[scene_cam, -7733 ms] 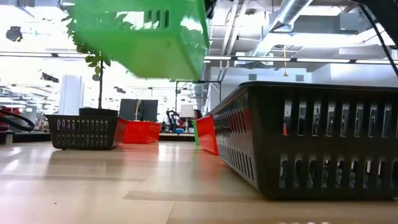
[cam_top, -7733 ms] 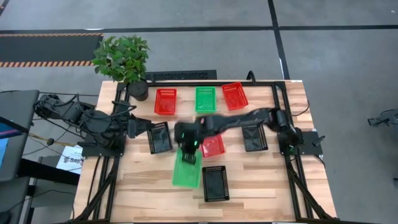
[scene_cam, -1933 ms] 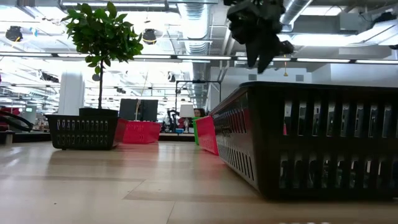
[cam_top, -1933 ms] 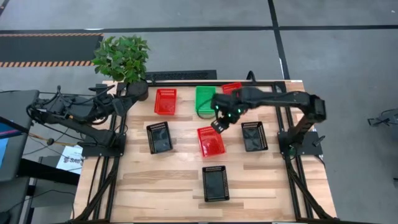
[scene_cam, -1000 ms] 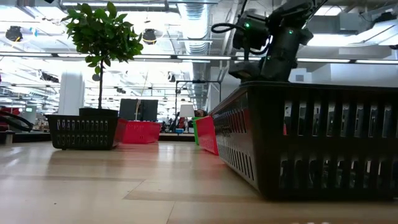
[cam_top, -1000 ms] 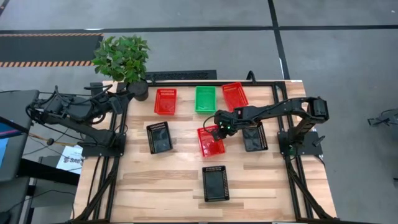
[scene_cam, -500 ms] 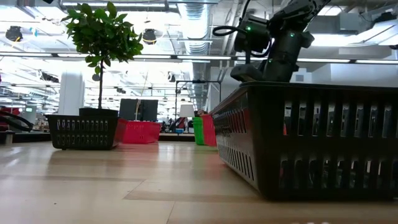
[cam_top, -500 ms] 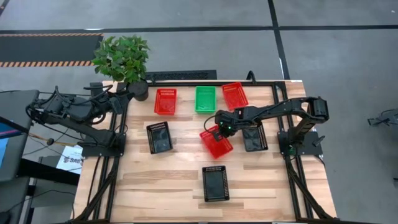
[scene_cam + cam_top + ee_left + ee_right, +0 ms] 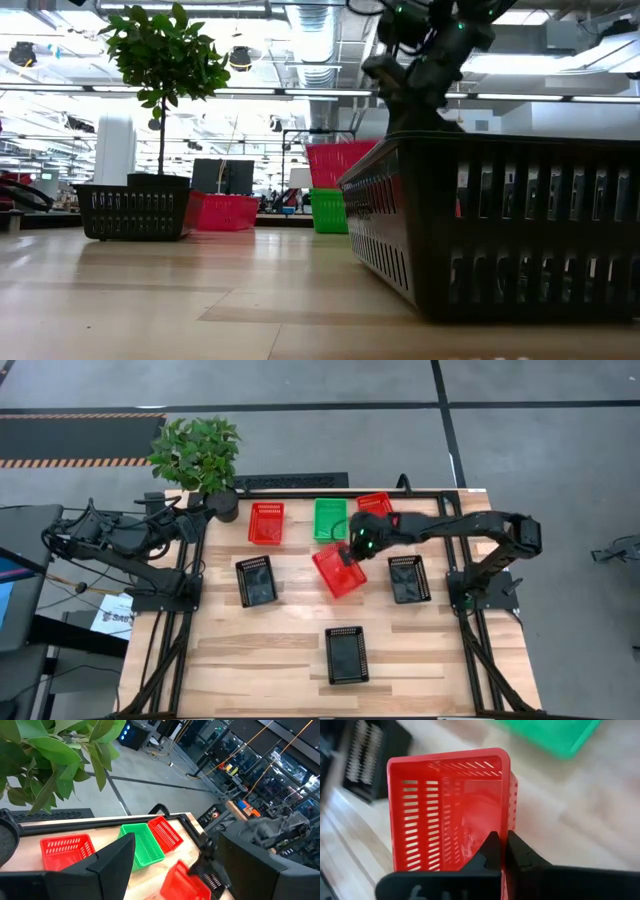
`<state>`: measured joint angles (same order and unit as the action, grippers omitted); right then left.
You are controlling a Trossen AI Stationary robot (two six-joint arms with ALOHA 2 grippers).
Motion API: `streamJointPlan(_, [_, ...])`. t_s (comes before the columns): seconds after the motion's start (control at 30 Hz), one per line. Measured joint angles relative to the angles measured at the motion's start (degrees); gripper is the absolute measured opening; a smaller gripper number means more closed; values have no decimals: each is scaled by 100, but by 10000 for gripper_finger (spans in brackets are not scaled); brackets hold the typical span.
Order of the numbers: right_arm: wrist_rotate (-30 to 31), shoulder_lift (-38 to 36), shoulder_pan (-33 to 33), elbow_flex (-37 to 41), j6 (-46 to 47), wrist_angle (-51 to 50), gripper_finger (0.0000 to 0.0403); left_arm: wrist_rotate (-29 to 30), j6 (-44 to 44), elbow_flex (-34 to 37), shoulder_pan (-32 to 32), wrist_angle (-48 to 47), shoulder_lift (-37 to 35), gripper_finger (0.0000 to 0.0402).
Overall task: Stack baskets by color
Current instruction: Stack the bottom red bin on the top right red bin
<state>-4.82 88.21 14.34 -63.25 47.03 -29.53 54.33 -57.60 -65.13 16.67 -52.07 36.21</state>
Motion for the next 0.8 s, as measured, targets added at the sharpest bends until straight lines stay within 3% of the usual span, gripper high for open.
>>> streamJointPlan(0.17, [-13, -592, 810, -265, -572, -181, 15, 56, -4, 1, 0, 0, 0, 270])
streamJointPlan(0.4, [-101, -1190, 2513, -316, -1314, -260, 7, 237, -16, 1, 0, 0, 0, 270])
streamJointPlan(0.57, [-457, -876, 3418, -316, -2149, -640, 13, 410, -142, 1, 0, -1, 0, 270])
streamJointPlan(0.8, [-1067, -115, 4030, -310, -2981, -598, 15, 671, -238, 1, 0, -5, 0, 270])
